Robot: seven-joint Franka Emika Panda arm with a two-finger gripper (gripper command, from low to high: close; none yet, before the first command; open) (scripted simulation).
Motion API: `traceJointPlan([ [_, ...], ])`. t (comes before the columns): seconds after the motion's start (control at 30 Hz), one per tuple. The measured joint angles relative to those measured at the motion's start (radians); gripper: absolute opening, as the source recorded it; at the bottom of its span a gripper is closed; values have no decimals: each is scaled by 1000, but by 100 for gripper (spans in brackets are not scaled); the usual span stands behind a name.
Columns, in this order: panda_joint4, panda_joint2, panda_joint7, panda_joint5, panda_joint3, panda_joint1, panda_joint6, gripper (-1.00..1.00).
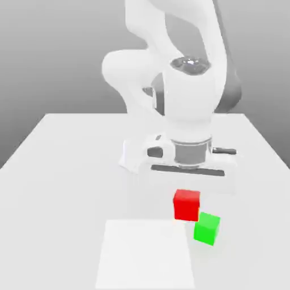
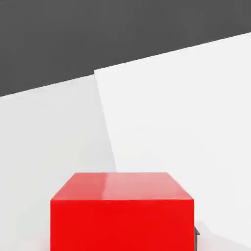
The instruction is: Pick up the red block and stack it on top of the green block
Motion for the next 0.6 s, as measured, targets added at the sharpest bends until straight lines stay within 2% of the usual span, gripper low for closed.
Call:
traceJointPlan([
  [0.2,-38,-26,5,-29,68,61,-4,-100],
  [0.6,-28,148,114,-183,69,31,156,-100],
])
